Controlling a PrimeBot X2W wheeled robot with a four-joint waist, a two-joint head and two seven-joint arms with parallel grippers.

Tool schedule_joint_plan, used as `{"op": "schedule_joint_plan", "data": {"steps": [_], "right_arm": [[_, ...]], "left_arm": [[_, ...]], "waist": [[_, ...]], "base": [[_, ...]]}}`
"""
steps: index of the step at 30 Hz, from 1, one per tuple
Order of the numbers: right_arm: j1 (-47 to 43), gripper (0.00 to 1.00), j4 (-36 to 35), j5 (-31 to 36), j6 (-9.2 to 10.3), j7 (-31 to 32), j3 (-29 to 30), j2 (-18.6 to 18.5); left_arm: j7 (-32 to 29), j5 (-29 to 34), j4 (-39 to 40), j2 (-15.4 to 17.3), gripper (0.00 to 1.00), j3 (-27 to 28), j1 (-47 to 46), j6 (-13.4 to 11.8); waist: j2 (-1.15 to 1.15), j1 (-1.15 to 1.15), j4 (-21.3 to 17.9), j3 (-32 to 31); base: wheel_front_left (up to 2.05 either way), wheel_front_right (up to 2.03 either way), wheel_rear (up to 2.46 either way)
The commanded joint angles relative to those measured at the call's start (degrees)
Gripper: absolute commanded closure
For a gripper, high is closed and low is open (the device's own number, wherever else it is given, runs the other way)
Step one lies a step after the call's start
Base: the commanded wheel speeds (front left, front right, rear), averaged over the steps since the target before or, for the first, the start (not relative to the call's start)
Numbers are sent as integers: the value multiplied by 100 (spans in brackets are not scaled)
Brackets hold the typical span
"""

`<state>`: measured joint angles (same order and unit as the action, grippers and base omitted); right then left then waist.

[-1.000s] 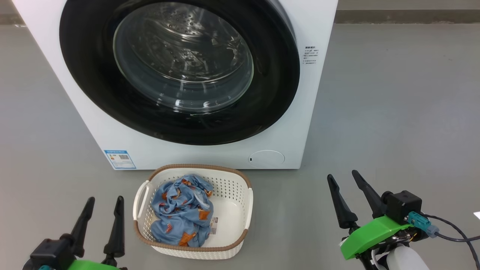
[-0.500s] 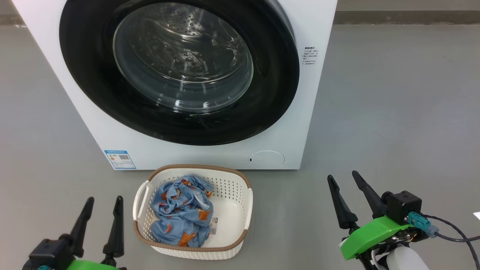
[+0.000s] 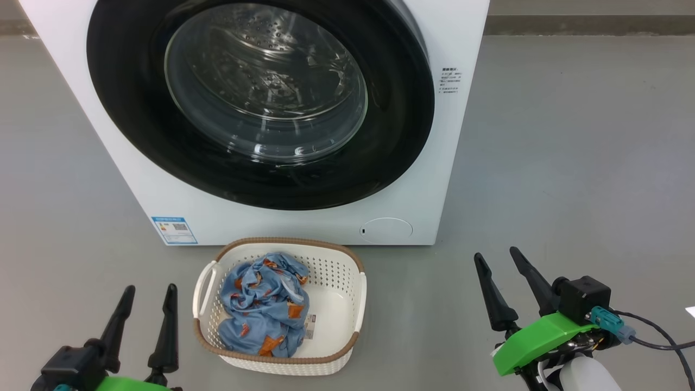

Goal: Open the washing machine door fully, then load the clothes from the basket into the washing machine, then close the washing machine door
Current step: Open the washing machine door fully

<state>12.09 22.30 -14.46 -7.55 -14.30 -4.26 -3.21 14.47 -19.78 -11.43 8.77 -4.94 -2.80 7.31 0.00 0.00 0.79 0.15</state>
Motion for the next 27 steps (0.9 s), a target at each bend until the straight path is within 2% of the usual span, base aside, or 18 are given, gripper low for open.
{"op": "schedule_joint_plan", "data": {"steps": [1,10,18,27], "right_arm": [[275,0,-130,-39,6,-70,-118,34],[458,0,-148,-38,6,-70,-110,25],[795,0,-144,-48,6,-70,187,8],[1472,0,-91,-353,6,-70,628,-16]], "left_arm": [[52,22,129,139,0,206,-199,18],[52,-61,182,185,0,189,-225,18],[52,-306,328,162,0,299,-310,18],[52,-384,561,252,0,538,-535,18]], "waist": [[0,0,3,9],[0,0,20,157],[0,0,26,376],[0,0,69,922]], "base": [[0,0,0],[0,0,0],[0,0,0],[0,0,0]]}}
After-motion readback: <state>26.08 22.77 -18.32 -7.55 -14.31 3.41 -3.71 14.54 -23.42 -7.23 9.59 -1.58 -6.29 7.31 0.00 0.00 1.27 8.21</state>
